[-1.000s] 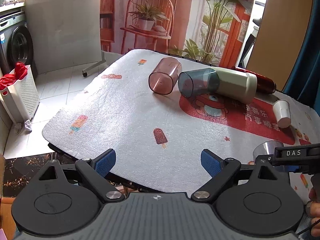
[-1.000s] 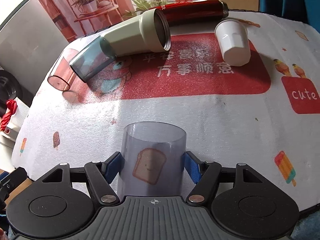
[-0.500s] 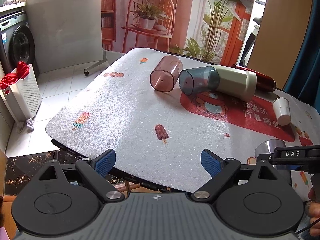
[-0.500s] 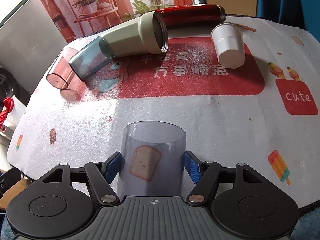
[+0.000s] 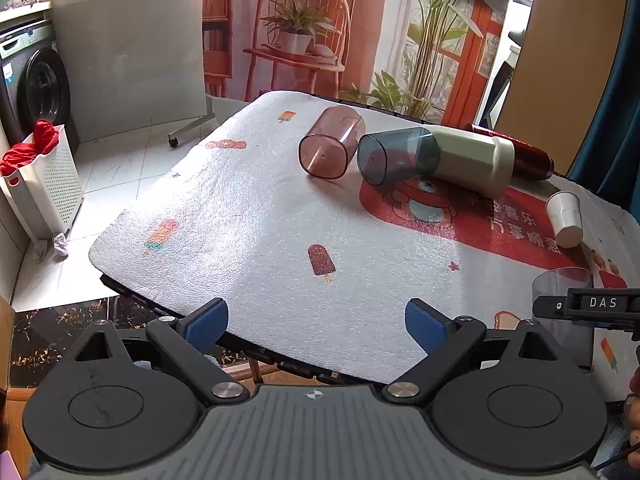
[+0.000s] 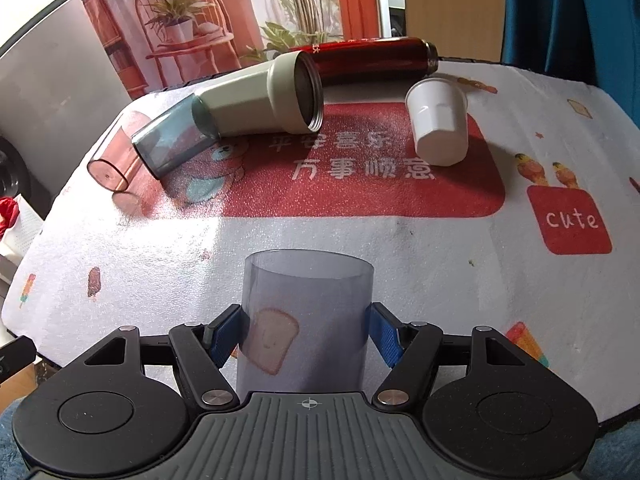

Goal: Flip cup upright
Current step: 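Lower the upright cup onto the mat and open the right tool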

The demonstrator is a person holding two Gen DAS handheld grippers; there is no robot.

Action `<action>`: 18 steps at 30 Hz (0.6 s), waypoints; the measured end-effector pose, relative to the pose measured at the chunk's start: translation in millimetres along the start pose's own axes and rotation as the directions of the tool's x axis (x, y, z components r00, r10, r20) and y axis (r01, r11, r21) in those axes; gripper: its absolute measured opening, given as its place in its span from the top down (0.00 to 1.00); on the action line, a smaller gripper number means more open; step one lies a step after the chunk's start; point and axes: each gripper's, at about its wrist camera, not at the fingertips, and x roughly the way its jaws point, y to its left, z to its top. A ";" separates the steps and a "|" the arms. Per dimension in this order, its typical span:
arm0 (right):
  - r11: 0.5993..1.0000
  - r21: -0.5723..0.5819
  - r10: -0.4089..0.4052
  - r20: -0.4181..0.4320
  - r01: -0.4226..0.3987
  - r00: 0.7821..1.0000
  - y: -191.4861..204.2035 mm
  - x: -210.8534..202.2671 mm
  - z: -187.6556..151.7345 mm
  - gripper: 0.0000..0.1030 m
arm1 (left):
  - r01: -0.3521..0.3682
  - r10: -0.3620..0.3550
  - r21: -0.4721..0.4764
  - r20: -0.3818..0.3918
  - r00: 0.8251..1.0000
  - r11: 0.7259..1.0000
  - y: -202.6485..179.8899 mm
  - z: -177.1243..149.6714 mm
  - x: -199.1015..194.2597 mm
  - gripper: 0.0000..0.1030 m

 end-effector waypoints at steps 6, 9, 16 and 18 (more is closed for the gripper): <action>0.999 -0.043 -0.015 0.055 0.018 0.998 -3.0 -10.3 3.9 0.38 | -0.005 0.005 -0.003 -0.004 1.000 1.000 0.9 0.0 0.7 0.06; 0.998 -0.057 -0.019 0.071 0.023 0.997 -6.7 -14.4 5.3 0.38 | -0.004 0.004 -0.002 -0.008 1.000 1.000 -0.3 -0.2 1.6 0.06; 0.990 -0.125 -0.046 0.117 0.060 0.992 -15.4 -19.9 6.0 0.38 | -0.006 0.006 0.011 -0.015 1.000 1.000 -4.8 -0.8 2.2 0.06; 0.990 -0.127 -0.052 0.126 0.069 0.991 -22.2 -19.3 7.7 0.38 | -0.007 0.007 0.013 -0.015 1.000 1.000 -5.8 -0.9 1.9 0.06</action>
